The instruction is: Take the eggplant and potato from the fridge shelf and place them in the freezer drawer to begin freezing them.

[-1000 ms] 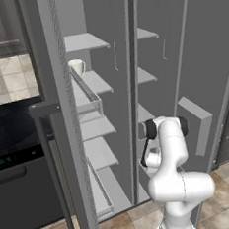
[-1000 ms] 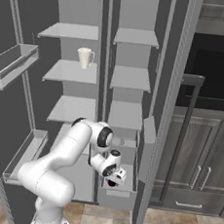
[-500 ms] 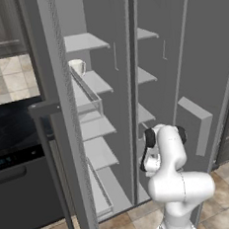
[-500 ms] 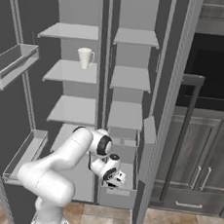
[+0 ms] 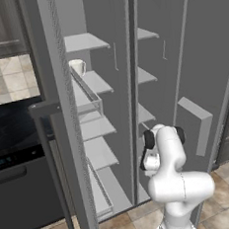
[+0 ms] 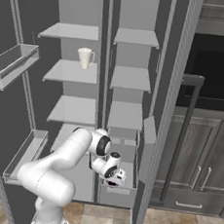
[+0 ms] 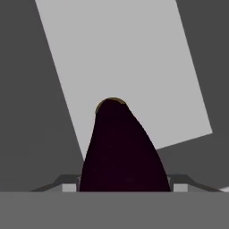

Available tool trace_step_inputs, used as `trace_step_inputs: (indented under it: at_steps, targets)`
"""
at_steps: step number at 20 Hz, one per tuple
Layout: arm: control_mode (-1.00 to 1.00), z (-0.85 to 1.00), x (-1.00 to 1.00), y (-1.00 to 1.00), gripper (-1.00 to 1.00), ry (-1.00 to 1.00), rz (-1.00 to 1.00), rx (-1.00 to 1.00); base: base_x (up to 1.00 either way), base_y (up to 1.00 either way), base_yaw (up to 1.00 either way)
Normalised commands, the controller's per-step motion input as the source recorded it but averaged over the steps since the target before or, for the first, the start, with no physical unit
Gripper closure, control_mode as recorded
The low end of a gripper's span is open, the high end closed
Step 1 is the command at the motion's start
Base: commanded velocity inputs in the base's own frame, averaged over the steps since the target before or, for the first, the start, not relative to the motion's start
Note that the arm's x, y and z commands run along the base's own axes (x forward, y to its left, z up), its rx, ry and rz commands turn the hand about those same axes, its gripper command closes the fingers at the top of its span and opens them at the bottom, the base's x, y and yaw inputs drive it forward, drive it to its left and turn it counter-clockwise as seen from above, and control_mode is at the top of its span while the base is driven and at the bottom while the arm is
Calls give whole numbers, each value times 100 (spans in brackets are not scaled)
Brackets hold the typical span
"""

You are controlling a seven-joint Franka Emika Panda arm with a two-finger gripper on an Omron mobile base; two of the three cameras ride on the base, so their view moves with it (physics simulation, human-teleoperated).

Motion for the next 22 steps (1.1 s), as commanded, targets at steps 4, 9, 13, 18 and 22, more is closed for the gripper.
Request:
trace_step_inputs:
  at_steps: [4,9,13,18,22]
  targets:
    - [-100,-18,-72,5,-100,0,6,0,0,0,0]
    - [-100,-1,-46,0,-100,-5,3,0,0,0,0]
    - [-100,9,-15,0,-100,-13,0,0,0,0,0]
    - [-100,48,-1,0,-100,-15,0,0,0,0,0]
    - [-100,73,-5,0,-100,-12,0,0,0,0,0]
